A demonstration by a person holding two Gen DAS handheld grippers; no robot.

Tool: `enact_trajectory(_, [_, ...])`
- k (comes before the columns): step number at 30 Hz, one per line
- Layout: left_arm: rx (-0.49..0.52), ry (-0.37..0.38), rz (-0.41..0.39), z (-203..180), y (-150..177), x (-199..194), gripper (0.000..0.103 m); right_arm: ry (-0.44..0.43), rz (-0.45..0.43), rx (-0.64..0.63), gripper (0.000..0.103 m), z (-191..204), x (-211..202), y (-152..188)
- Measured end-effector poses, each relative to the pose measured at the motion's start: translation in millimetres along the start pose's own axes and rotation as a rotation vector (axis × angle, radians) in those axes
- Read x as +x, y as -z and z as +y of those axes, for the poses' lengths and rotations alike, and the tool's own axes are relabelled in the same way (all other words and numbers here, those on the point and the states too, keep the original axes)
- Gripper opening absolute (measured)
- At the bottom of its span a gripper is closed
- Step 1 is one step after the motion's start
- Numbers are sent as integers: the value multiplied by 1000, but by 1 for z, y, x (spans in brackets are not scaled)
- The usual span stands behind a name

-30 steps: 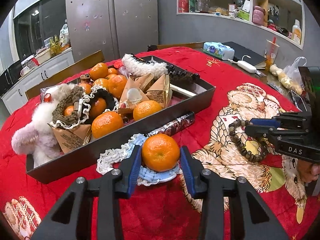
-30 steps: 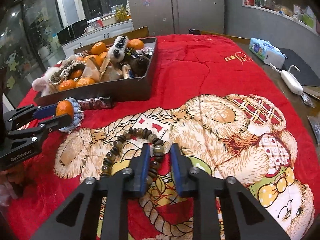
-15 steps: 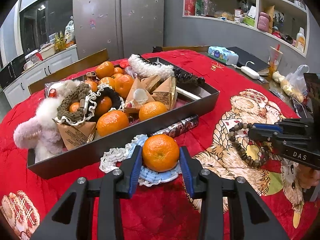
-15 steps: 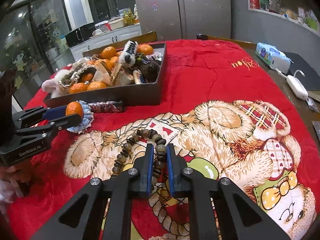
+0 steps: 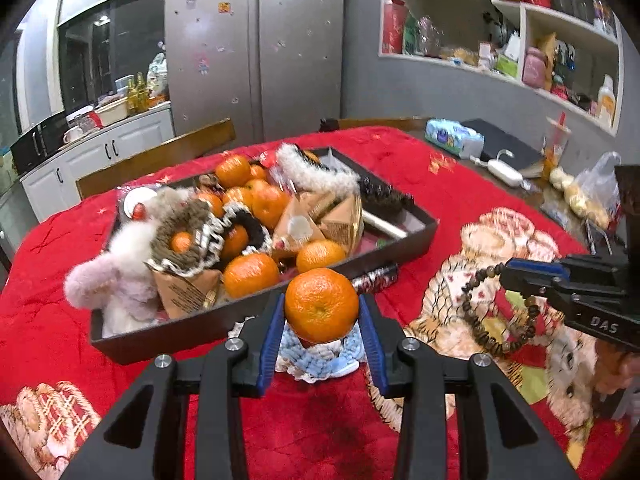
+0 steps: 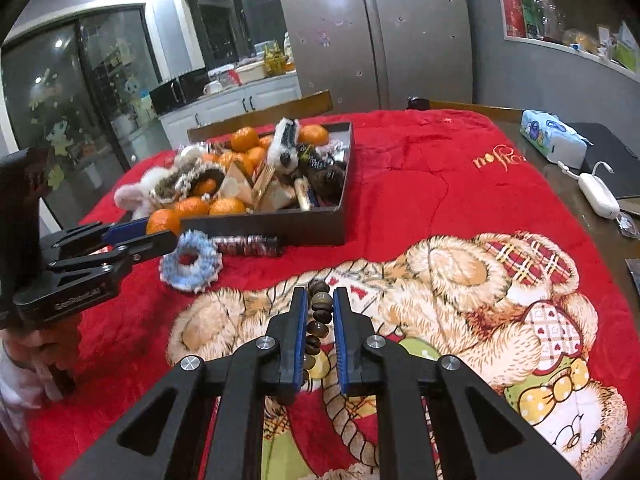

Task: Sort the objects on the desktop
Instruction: 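Lift the mandarin with left tool while right tool lifts the bead bracelet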

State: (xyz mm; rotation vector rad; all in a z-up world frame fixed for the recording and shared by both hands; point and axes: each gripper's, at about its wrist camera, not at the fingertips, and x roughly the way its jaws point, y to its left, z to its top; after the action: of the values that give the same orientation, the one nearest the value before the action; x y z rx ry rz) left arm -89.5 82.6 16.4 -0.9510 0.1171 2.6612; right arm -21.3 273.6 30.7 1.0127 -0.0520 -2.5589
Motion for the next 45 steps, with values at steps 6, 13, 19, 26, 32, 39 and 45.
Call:
enact_trajectory(6, [-18,-29,-49,9,-7,-31,38,-29,-22,1,12,14,-7,-15])
enact_trajectory(13, [-52,-87,-89,26,-5,-68,38,-77,-49,-78,12,55,-18,-31])
enact_trajectory(19, [-77,-115,-110,35,1,-92,38,-137,-57,-125,12,86,-23,-44])
enact_trajectory(26, [-100,-125,-112,42,7,-107,38,-175,-79,-147,12,106,-27,-55])
enact_trajectory(32, [-127,-123,-88,49,5,-104,38,-180,-71,-145,12,107,-24,-57])
enact_trajectory(39, [-143,-95,-56,51,-4,-91,38,-192,-57,-112,12,100,-16,-69])
enact_trajectory(45, [-150,-83,-55,56,-26,-77,38,-196,-83,-93,12,95,-12,-97])
